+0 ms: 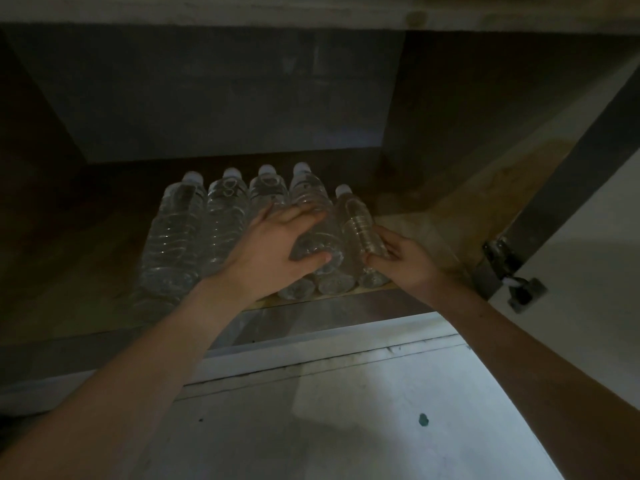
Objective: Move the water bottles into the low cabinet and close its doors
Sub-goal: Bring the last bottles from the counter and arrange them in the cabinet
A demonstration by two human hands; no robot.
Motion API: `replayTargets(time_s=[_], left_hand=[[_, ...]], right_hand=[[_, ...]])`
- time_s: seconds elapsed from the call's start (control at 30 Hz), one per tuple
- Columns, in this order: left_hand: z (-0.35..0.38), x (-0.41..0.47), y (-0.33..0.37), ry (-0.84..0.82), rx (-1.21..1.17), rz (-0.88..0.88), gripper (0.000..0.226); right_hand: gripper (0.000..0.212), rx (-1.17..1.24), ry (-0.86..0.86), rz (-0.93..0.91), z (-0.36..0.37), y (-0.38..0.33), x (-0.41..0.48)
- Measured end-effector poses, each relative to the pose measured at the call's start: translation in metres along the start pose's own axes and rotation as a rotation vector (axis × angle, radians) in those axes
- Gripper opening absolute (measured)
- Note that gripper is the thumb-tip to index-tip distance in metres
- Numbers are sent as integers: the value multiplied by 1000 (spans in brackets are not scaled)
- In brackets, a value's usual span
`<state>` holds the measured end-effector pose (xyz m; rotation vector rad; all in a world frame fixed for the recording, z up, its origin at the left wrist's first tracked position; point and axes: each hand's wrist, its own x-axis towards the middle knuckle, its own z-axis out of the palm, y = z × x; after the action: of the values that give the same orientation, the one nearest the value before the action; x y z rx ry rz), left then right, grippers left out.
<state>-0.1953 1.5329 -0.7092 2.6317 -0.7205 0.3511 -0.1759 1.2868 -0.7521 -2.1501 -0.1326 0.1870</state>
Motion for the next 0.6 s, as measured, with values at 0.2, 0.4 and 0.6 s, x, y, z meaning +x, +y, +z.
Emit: replayTargets(time_s=[0.2,0.4,0.6], left_hand=[[2,-2,-1,12,-2,-13,69],[2,-2,-3,5,-20,-18,73],[3,-2,-5,-1,-16,-15,74]], right_hand=[[59,-23,22,22,1,1,-7],[73,22,23,2,-2,2,-9],[69,15,18,8,1,3,-11]])
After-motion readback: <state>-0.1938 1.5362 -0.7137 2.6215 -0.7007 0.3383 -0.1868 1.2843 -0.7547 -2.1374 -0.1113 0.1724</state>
